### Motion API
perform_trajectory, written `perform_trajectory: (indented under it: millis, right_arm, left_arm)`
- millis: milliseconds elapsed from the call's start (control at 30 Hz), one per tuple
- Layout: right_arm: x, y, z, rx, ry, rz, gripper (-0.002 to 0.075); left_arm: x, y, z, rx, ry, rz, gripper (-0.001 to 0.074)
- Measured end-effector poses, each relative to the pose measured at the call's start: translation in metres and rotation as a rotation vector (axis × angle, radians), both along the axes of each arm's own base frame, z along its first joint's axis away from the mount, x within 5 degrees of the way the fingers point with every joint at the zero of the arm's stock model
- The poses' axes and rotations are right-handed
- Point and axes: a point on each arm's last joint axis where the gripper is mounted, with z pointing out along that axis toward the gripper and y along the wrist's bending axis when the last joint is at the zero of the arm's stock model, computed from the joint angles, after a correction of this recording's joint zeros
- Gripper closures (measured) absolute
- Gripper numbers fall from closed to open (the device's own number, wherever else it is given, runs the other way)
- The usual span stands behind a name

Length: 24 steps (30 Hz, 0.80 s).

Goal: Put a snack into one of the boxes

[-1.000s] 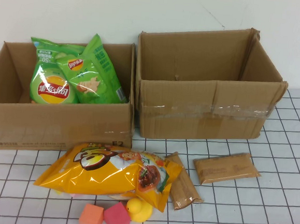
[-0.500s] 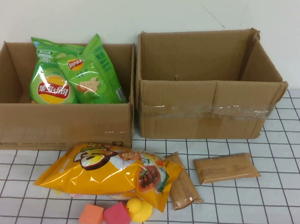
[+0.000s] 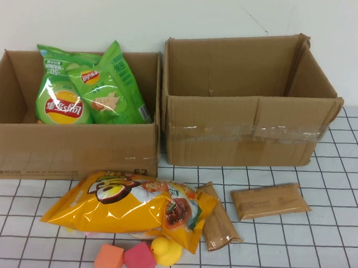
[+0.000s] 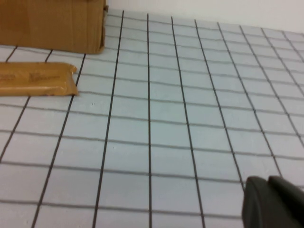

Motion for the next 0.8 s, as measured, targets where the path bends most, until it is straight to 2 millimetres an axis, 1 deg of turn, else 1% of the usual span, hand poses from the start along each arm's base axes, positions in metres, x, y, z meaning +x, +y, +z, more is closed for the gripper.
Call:
perform_trajectory:
  millis: [100,200,300,467,567,700,800]
  right_arm:
    - [0.002,0.001,0.007,-0.011,-0.084,0.009,0.0729]
    - [0.005,0.002,0.021,-0.017,-0.239,0.028,0.0729]
    - [0.004,0.004,0.038,-0.021,-0.431,0.051,0.0729]
    - [-0.004,0.008,0.067,-0.026,-0.760,0.092,0.0729]
    - [-0.009,0.010,0.077,-0.021,-0.891,0.108,0.0729]
    - [-0.012,0.009,0.082,0.002,-0.947,0.105,0.0729]
    - [-0.013,0.008,0.082,0.028,-0.959,0.094,0.0729]
  left_arm:
    - [0.002,0.000,0.004,0.002,-0.065,0.004,0.0736]
    - [0.003,0.001,0.015,0.004,-0.185,0.010,0.0736]
    - [0.004,0.002,0.029,0.008,-0.337,0.018,0.0736]
    - [0.000,0.003,0.049,0.015,-0.568,0.029,0.0736]
    - [-0.002,0.003,0.057,0.013,-0.653,0.034,0.0736]
    - [-0.006,0.004,0.064,0.000,-0.740,0.040,0.0736]
    - [-0.008,0.004,0.069,-0.071,-0.804,0.040,0.0736]
